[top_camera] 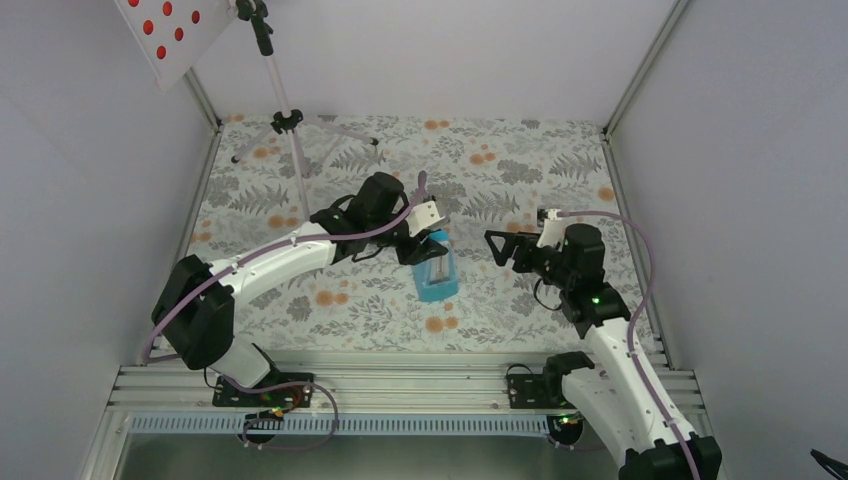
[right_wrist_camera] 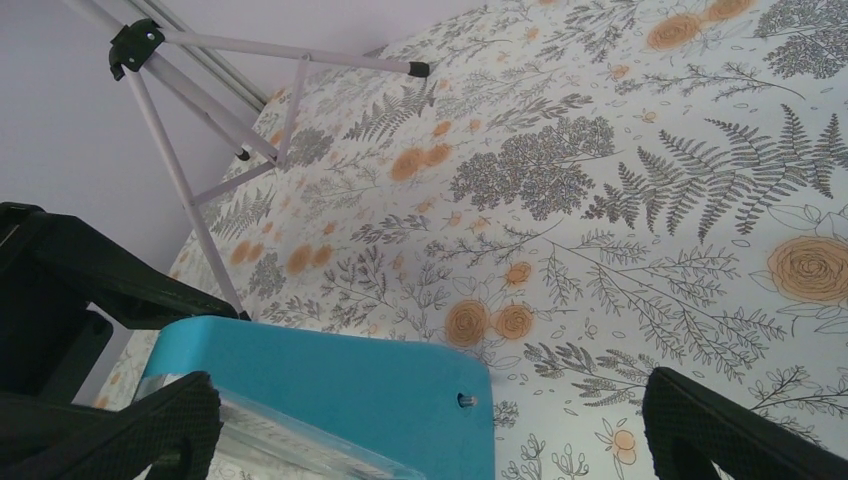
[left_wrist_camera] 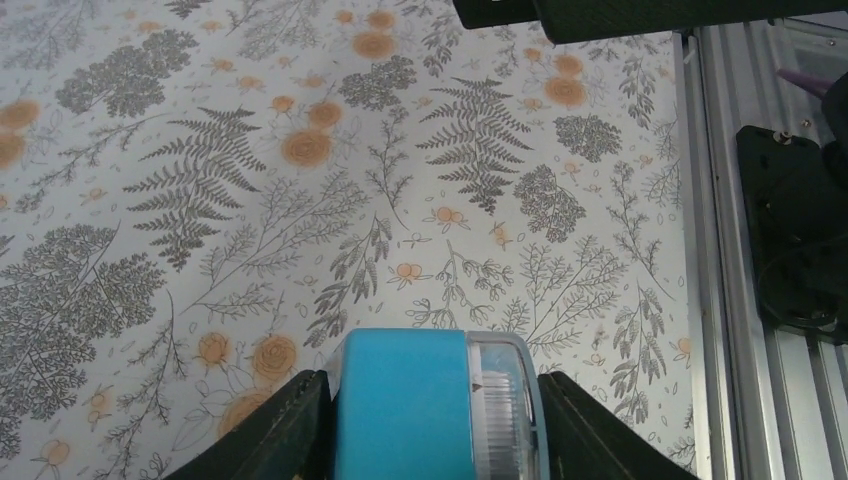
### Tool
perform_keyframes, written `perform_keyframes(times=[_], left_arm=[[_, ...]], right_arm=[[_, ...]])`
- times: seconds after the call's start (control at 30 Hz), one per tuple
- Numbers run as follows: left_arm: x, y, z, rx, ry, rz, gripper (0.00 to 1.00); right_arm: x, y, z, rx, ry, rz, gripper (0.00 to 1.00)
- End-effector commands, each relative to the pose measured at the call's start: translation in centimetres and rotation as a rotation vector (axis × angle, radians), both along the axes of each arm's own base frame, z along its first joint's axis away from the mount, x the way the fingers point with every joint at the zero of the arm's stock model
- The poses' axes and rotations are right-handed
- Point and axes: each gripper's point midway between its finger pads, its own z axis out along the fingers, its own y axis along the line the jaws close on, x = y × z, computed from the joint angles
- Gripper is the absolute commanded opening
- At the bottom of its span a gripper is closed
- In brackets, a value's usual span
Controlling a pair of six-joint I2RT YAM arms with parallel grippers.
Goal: Pack up the instrument practice props
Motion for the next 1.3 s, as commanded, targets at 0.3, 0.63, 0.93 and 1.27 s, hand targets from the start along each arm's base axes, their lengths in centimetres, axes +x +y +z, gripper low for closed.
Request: perform_keyframes(times=[0.3,0.63,0.93,1.27], left_arm=[[1.5,0.5,0.5,0.004,-0.060,0.170,0.32],[4.4,3.4,1.1,-0.030,-0.008,0.877,0.29],[2.4,1.3,-0.7,0.007,0.062,1.134,0.46],[-0.6,-0.9,2.5,-0.075,0.095,0.970,0.91]], right_arm=[[-0.6,-0.4,0.6,0.023,-0.020,-0.016,1.00],[-0.7,-0.7,-0.4,-0.002,-0.010,-0.031,1.00],[-1.2,-0.5,-3.1,-0.005,0.066,-0.011,1.00],[-2.9,1.6,-7.1,0.123,0.201,0.083,1.00]])
